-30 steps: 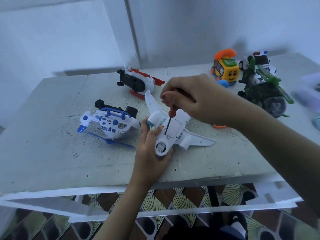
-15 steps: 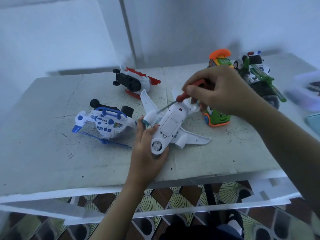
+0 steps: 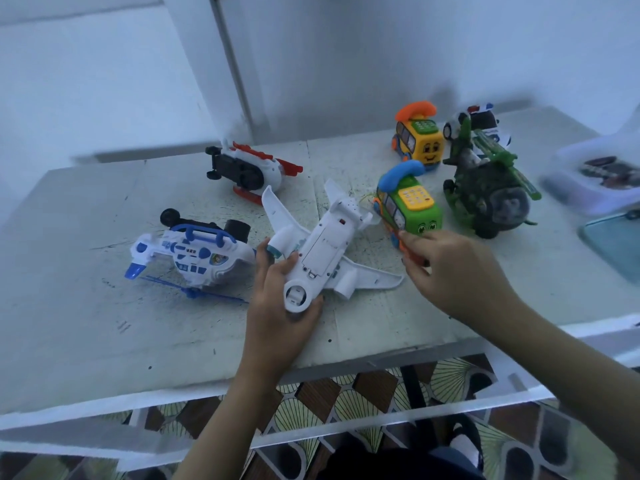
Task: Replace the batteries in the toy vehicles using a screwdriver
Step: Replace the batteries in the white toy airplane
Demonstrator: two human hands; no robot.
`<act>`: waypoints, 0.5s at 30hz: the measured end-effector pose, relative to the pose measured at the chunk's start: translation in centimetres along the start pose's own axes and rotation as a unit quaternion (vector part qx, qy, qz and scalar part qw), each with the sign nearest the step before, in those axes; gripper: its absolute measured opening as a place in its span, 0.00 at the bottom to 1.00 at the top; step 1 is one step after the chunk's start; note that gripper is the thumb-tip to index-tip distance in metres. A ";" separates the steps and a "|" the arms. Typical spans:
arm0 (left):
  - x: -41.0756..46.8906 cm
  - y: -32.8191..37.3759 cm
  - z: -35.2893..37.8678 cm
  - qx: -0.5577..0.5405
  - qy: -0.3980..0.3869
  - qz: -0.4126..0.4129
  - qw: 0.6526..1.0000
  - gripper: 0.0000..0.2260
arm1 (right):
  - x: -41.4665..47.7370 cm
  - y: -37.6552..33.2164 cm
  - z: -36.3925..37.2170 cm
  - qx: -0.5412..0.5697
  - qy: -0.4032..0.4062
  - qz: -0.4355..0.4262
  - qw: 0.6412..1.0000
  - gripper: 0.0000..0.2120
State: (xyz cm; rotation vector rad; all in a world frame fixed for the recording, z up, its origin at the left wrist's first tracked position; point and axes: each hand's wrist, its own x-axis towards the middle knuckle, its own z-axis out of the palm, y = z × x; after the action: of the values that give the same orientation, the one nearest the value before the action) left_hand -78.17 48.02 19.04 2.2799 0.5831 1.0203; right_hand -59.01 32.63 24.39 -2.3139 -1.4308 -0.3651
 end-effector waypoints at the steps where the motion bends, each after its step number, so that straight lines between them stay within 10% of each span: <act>1: 0.0 0.0 0.0 -0.001 0.001 0.003 1.000 0.26 | -0.4 0.1 0.2 -0.001 -0.003 0.009 1.000 0.17; 15: 0.4 1.1 -0.4 -0.039 0.040 -0.007 0.998 0.26 | -2.0 0.7 1.0 0.000 0.007 0.026 1.000 0.10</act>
State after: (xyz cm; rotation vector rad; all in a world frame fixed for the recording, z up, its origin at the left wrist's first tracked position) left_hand -78.11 47.56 20.15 2.1727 0.5797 1.1127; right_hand -59.30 31.22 22.51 -2.3384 -1.3611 -0.3658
